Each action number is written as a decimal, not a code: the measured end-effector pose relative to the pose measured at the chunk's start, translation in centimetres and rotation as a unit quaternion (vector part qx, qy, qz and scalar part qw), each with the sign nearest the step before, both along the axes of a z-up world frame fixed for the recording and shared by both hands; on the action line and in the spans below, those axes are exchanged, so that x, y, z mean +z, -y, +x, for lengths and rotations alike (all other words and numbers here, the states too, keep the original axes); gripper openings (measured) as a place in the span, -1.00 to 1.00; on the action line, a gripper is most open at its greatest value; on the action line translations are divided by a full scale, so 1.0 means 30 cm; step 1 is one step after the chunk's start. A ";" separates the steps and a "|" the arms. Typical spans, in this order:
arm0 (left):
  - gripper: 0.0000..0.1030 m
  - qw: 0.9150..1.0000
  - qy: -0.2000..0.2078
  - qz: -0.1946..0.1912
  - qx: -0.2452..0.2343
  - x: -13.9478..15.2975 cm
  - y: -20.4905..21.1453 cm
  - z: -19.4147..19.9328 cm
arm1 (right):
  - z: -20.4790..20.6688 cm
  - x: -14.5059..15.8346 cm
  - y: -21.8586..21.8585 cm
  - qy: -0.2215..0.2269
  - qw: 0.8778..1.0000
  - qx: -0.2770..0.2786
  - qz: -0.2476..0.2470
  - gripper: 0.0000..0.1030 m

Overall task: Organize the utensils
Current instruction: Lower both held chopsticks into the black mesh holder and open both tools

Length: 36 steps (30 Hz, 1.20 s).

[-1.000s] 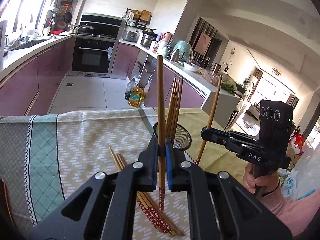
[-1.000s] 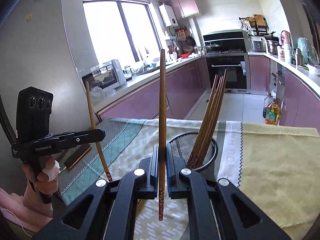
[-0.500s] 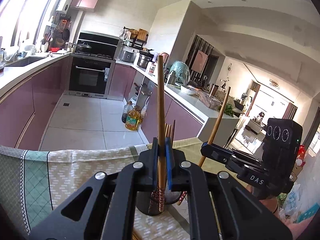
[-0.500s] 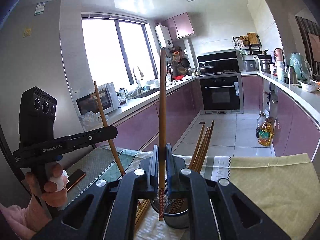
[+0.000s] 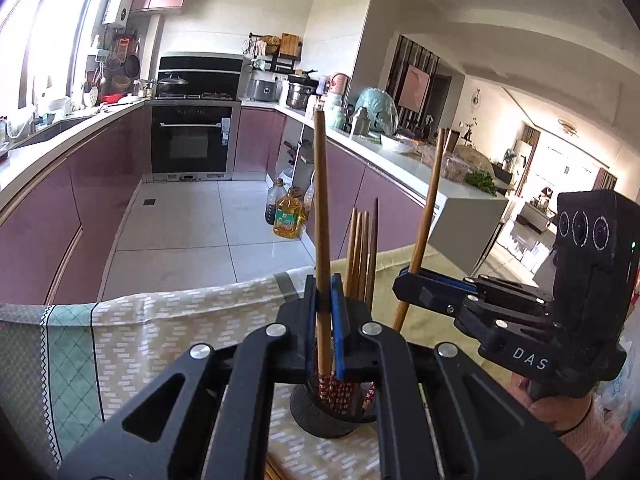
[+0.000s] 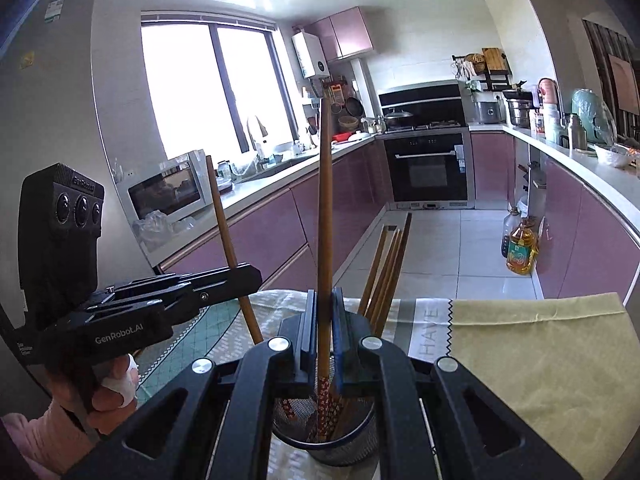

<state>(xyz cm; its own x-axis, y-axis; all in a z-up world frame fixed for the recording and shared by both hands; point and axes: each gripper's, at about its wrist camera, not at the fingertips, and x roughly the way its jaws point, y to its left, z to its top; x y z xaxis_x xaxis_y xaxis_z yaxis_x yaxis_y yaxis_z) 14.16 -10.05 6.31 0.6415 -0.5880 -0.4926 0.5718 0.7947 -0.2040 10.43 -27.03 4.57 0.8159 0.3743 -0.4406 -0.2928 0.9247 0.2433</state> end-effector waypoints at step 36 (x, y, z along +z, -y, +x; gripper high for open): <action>0.08 0.997 0.021 0.040 0.070 -0.113 -0.191 -0.139 | -0.145 -0.039 -0.093 -0.009 0.998 0.057 -0.028 -0.17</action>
<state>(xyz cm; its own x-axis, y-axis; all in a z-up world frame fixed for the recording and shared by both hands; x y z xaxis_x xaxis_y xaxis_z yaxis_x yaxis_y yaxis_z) 9.99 -4.32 2.92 0.7356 -0.4517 -0.5048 0.4610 0.8798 -0.1154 6.07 -24.24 3.40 0.7612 0.4390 -0.4774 -0.3938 0.8977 0.1976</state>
